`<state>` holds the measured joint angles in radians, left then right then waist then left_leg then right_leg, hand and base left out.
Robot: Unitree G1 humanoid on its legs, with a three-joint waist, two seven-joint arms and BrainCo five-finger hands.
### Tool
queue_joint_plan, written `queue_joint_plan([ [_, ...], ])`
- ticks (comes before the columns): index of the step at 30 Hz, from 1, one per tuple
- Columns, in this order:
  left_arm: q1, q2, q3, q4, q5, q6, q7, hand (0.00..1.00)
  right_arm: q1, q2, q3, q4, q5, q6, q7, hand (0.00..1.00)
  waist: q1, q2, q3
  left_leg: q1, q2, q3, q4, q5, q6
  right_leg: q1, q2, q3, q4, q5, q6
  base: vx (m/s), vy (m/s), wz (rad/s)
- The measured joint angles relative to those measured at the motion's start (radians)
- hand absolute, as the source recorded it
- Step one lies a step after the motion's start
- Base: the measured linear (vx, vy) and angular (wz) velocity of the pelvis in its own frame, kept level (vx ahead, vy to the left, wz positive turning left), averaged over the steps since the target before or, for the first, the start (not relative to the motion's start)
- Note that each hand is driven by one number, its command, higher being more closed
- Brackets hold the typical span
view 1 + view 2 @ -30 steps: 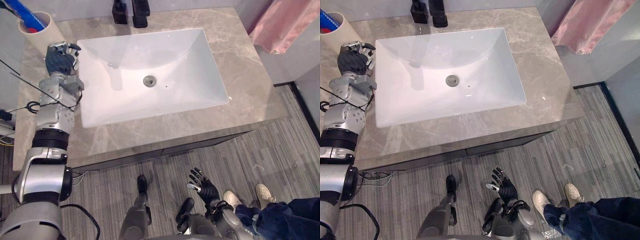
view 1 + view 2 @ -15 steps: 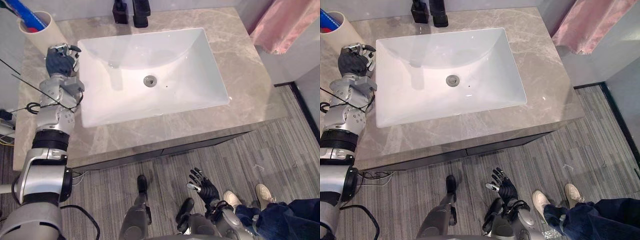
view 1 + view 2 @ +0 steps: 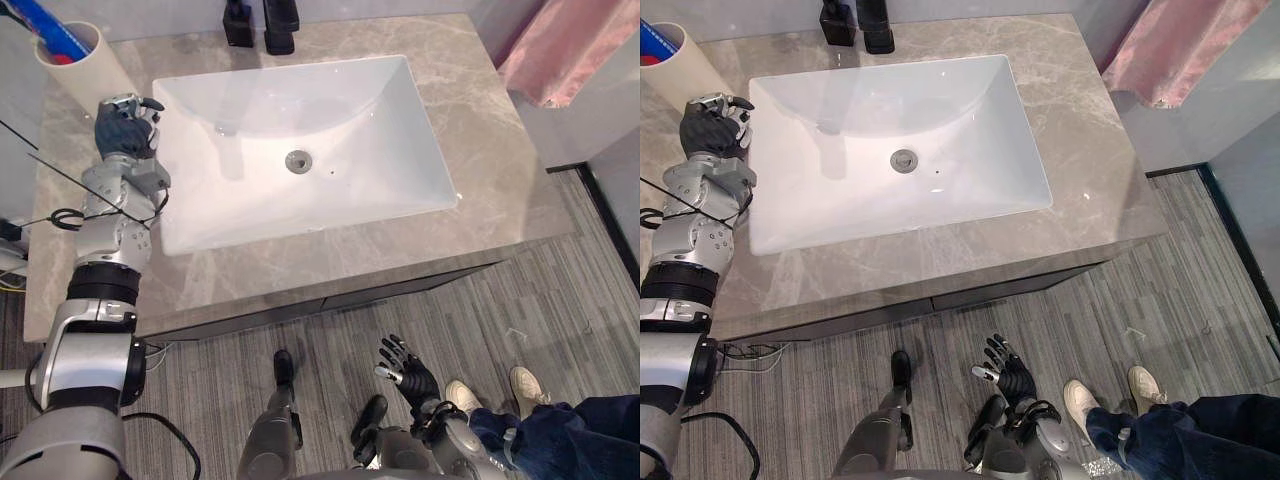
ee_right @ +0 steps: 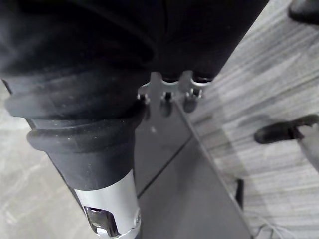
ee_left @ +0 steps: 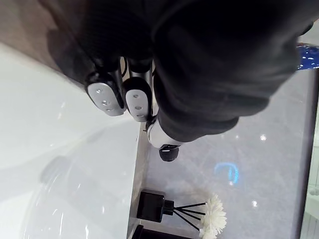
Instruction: Organize washtable
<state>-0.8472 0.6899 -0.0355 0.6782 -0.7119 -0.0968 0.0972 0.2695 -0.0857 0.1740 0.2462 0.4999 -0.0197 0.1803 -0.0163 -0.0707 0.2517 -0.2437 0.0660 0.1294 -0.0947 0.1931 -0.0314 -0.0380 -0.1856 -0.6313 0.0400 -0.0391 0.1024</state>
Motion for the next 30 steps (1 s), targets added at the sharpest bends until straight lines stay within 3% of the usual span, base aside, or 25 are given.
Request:
queue_joint_plan([
  [9, -0.002, 0.0, 0.007, -0.001, 0.012, -0.028, -0.002, 1.0, 0.0, 0.0, 0.0, -0.009, 0.0, -0.001, 0.0, 0.0, 0.0, -0.014, 0.008, -0.001, -0.001, -0.001, 0.0, 0.0, 0.0, 0.0, 0.0, -0.001, 0.0, 0.0, 0.0, 0.0, 0.0, 0.0],
  [30, -0.01, 0.0, 0.005, 0.03, 0.022, -0.03, -0.01, 1.0, 0.002, 0.0, 0.001, -0.009, 0.0, -0.001, 0.001, 0.0, 0.0, -0.015, 0.007, 0.003, -0.004, -0.004, 0.0, 0.001, 0.0, 0.008, -0.006, -0.002, 0.012, 0.0, 0.001, 0.0, 0.0, 0.0],
])
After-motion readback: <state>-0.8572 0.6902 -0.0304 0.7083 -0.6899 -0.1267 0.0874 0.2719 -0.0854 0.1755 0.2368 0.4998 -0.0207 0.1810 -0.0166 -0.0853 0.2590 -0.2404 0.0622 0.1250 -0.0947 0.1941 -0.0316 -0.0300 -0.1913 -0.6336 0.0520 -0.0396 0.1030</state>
